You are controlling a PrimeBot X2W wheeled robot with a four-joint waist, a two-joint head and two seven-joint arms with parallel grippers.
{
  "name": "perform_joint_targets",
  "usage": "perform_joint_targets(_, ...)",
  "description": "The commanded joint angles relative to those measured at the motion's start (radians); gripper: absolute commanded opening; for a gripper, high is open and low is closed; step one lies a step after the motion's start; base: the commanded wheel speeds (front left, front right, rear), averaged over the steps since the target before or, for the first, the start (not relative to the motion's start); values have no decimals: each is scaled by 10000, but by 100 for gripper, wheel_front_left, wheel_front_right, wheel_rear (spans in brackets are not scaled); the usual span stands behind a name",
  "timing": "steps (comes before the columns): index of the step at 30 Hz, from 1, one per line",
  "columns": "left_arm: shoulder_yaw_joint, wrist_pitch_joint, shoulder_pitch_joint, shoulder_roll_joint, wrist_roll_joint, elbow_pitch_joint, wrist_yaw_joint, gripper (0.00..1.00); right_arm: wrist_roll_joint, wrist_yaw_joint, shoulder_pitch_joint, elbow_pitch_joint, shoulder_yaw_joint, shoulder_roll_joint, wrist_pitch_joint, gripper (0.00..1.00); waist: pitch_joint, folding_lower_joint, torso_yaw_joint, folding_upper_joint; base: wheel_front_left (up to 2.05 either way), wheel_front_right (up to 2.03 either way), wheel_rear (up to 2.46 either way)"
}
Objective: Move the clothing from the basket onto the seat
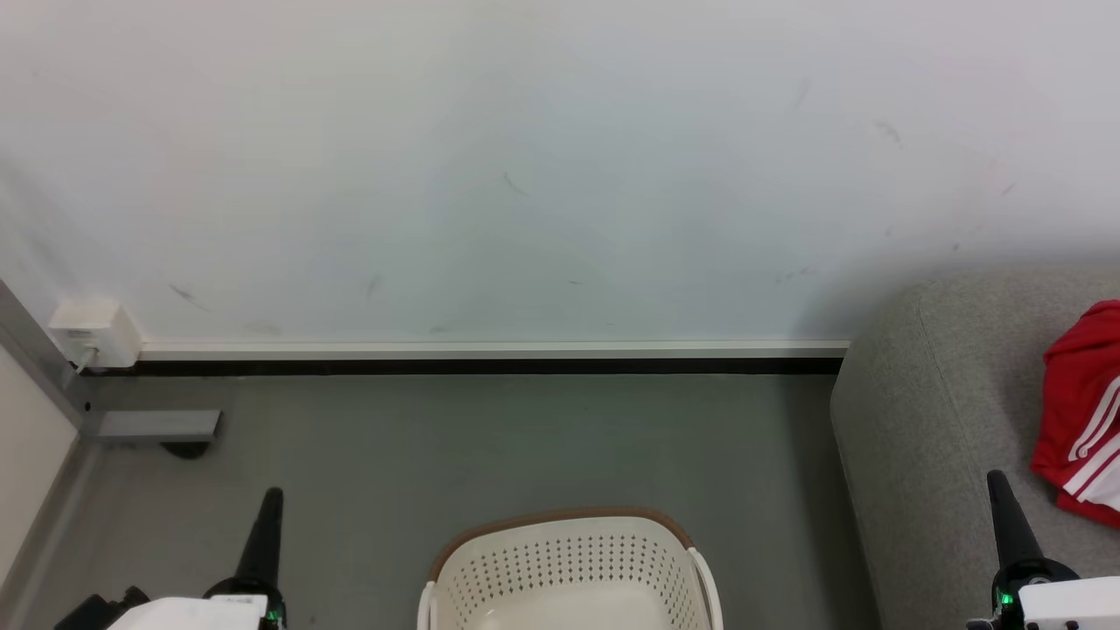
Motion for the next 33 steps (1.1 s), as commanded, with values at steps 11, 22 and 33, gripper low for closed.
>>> perform_joint_targets(11,68,294,-223,31,-1039,-89,-130,0,869,-19,-207,-88,-233,61,268,0,31,0,9,0,0,0,0)
perform_joint_targets(22,92,496,-302,23,-1879,-105,-195,0,1568,-21,-253,-82,-383,151,489,0,62,0,17,0,0,0,0)
perform_joint_targets(33,117,706,-360,16,-2598,-112,-262,0,2191,-23,-264,-78,-529,232,679,0,93,-1,26,0,0,0,0)
